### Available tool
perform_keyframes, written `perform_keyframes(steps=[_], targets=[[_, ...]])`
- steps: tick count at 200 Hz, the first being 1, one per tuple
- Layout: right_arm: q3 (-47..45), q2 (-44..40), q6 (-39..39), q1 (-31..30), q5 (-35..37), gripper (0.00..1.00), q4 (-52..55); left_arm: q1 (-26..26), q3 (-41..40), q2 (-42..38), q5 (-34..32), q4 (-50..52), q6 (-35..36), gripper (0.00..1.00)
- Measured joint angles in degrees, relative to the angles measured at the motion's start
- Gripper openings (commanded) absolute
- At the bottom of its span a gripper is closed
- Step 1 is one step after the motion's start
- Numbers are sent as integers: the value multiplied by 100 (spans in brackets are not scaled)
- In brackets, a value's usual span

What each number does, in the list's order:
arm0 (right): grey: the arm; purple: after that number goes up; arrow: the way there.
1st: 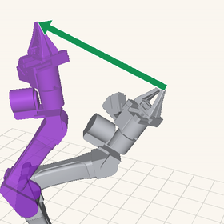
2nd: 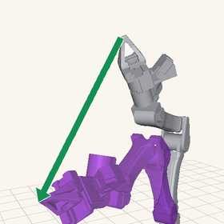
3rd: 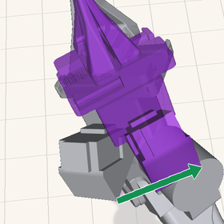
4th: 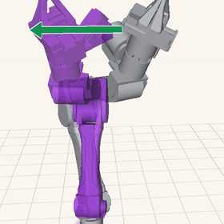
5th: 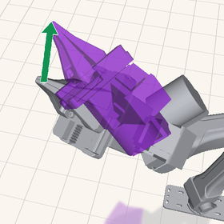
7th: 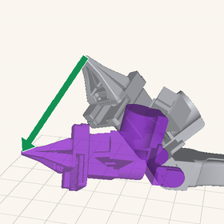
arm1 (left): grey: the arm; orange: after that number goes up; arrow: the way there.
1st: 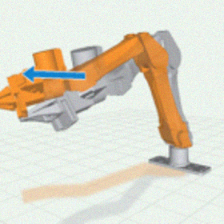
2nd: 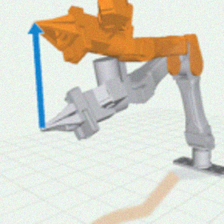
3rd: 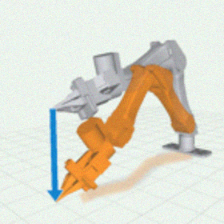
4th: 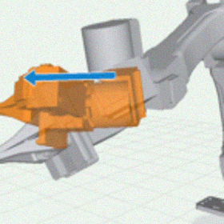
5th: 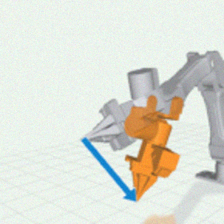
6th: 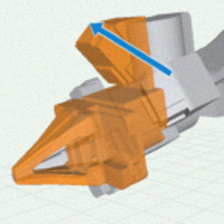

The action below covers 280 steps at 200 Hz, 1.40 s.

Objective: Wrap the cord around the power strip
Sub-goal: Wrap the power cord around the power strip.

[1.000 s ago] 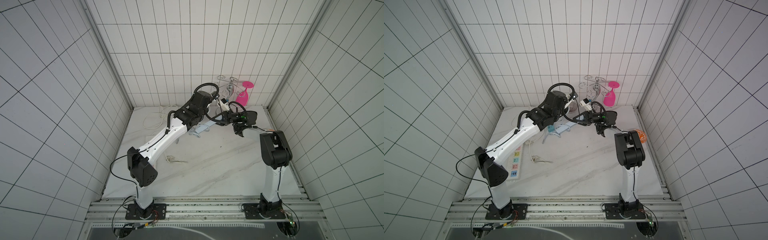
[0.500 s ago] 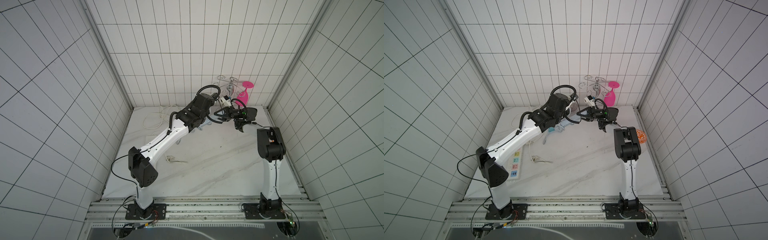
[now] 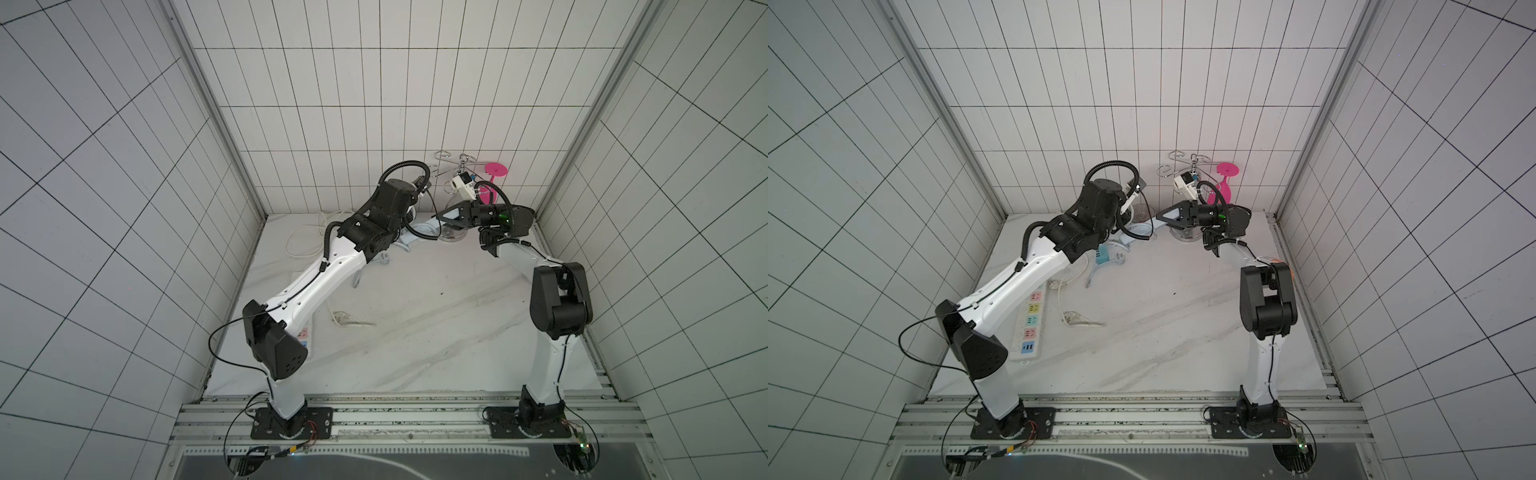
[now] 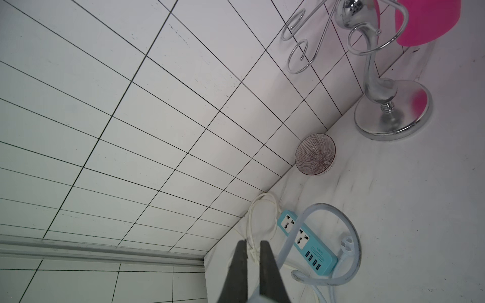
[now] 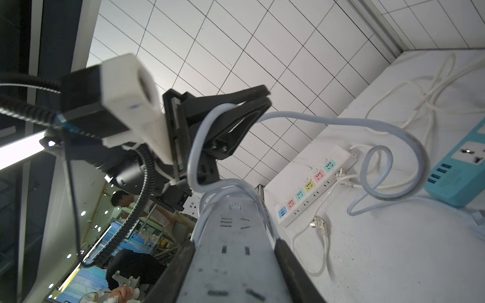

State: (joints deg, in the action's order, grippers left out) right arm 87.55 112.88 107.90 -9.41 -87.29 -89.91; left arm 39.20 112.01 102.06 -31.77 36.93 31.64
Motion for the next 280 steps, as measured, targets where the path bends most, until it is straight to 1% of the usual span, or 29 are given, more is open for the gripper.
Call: perform_keyframes(steps=[22, 56, 76, 114, 149, 184, 239, 280], targets=[[-87, -555, -76, -7, 4, 0, -13, -225, 2, -90, 166, 0, -74, 0], [-610, -1327, -216, -66, 13, 0, -72, -522, 72, -129, 455, 22, -184, 0], [-1113, -1670, -343, -245, 20, 0, -66, -625, 151, -140, 638, 20, -243, 0], [-2500, -2374, -774, -595, 79, 0, -33, -684, 201, -181, 981, 103, -289, 0], [-3082, -2780, -1097, -678, 129, 0, -44, -702, 424, -153, 1200, 376, -337, 0], [-3388, -2736, -1429, -717, 168, 0, -50, -841, 815, -140, 1241, 420, -387, 0], [-3377, -1967, -1364, -763, 282, 0, -83, -935, 970, -136, 1239, 553, -426, 0], [-3338, -1759, -1327, -772, 249, 0, -127, -844, 970, -103, 1185, 660, -426, 0]])
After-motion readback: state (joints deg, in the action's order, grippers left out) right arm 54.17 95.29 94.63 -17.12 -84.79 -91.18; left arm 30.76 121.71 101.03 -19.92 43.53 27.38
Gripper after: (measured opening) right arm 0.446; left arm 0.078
